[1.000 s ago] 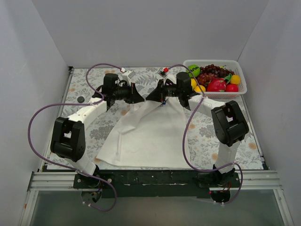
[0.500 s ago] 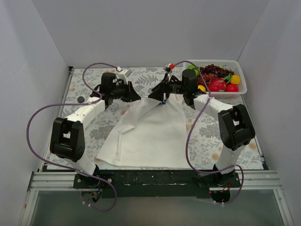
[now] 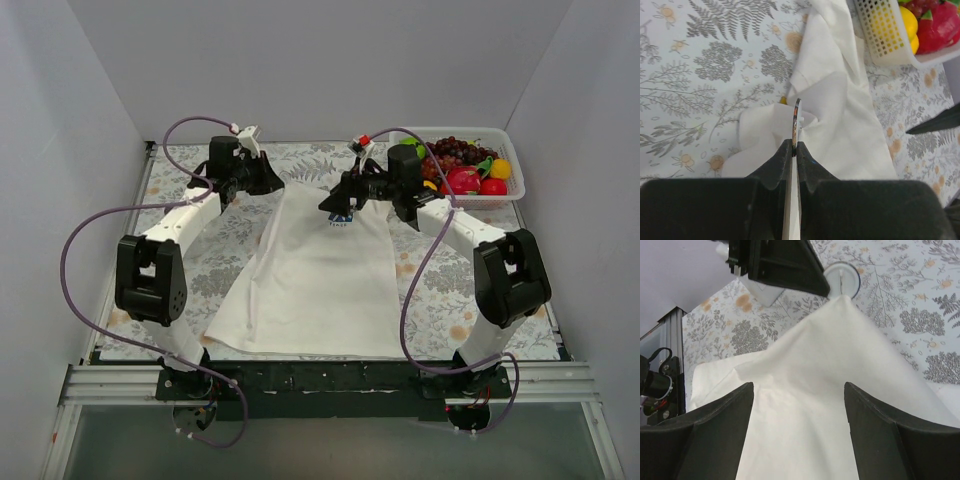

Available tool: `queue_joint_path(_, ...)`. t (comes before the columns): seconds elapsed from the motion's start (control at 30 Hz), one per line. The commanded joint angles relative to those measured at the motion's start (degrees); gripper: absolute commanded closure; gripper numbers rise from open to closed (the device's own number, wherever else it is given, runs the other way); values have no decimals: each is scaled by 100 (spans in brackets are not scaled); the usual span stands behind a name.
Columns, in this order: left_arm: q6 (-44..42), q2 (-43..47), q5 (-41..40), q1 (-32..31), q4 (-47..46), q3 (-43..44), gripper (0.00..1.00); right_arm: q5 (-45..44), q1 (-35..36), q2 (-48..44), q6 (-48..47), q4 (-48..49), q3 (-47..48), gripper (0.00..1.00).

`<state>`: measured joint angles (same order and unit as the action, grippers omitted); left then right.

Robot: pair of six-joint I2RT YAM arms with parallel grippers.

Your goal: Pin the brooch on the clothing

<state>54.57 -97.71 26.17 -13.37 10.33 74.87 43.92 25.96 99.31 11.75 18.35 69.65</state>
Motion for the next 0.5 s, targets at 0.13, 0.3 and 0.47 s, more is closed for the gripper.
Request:
queue_joint_path(0.13, 475, -731, -560, 317, 206, 844, 100, -831, 6, -465, -392, -1139, -30, 19)
queue_joint_path(0.3, 713, -1109, -657, 554, 259, 1187, 100, -1447, 6, -544, -471, -1825, -118, 18)
queue_joint_path(0.47, 1038, -1426, -641, 844, 277, 1381, 97, -2247, 15, -544, -288, -2467, -100, 17)
